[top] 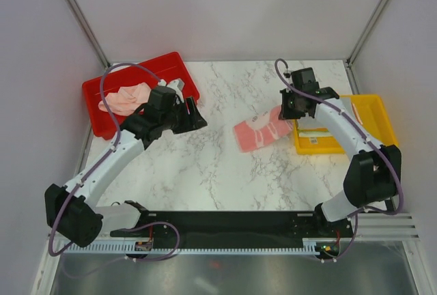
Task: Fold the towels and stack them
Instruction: Neatly place the folded towel into the bin
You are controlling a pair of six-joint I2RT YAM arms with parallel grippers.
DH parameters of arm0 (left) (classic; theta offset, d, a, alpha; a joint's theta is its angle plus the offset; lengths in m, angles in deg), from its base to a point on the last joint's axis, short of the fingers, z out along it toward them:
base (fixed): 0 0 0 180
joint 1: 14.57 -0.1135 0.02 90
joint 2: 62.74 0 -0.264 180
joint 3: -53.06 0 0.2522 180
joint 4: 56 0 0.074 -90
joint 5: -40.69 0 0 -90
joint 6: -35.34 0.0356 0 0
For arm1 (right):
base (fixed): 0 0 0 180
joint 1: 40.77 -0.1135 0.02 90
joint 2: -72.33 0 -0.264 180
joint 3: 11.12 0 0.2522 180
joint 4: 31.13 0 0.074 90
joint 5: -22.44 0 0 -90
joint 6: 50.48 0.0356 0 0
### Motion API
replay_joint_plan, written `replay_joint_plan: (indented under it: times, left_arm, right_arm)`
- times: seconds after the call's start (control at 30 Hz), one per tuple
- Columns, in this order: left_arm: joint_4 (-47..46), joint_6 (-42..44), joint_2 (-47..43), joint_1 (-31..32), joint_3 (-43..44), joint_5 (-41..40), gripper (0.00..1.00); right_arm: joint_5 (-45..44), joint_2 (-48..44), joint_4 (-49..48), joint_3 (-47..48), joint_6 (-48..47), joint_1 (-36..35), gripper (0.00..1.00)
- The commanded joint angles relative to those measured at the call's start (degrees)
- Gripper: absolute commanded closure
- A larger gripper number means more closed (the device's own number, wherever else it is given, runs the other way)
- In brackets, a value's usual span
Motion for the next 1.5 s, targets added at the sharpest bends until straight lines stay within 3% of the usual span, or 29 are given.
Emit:
replay_joint_plan:
  times: [0.0,0.17,0.5,1.1,1.47]
  left_arm:
    - [5.97,4.32,-0.60,-0.19,0.50,-0.71,0.37]
    - [5.98,4.85,0.54,-0.28,-0.74,-2.21,0.37]
    - [5.97,6.35,5.29,-0.46,-0.92,-5.02,0.36]
    - [6.41,7.49,10.04,-0.54,0.84,-5.46,0.36]
    - [10.36,7.05,12.67,-0.63,9.28,-6.16,0.35]
  right_arm:
    - [-3.02,3.26,10.51,9.27,-7.52,4.06,1.00]
    - [-5.47,8.97,17.87,18.17,-11.57,8.64,1.00]
    - [-1.88,11.96,21.76,28.01,-16.59,20.95,1.00]
    - [5.85,17.50,25.46,39.10,-19.40,31.23,1.00]
    - [9.11,34.63,27.04,48.58,-21.42,38.62,1.00]
